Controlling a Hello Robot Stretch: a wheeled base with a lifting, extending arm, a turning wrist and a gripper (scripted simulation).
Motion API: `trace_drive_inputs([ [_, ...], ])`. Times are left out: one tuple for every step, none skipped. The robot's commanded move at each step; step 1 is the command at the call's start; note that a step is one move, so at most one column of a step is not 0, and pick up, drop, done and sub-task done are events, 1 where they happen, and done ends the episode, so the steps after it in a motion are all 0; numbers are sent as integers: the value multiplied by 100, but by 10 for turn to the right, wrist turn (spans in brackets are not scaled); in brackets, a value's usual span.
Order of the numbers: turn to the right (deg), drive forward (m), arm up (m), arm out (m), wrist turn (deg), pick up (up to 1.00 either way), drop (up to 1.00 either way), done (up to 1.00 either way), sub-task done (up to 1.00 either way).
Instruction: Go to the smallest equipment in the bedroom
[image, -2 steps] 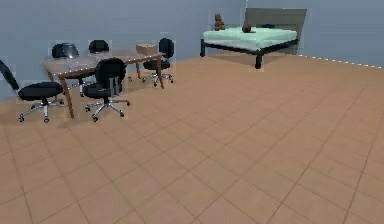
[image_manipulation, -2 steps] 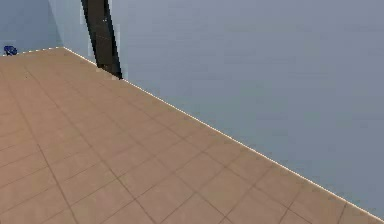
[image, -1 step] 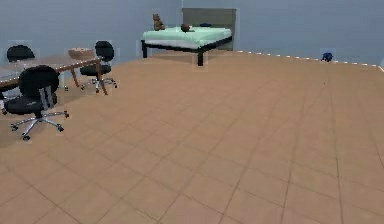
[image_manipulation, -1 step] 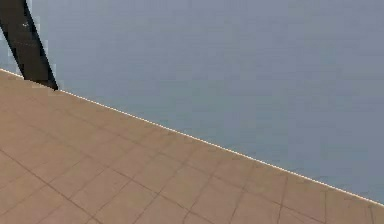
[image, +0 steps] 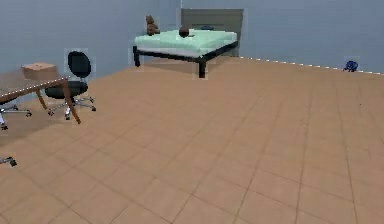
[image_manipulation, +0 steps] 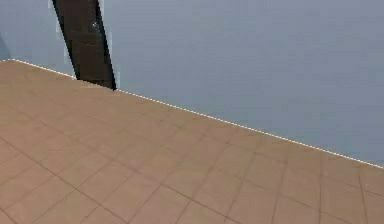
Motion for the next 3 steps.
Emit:
trace_drive_inputs([
  [0, 100, 0, 0, 0, 0, 0, 0, 0],
  [0, 100, 0, 0, 0, 0, 0, 0, 0],
  [0, 100, 0, 0, 0, 0, 0, 0, 0],
])
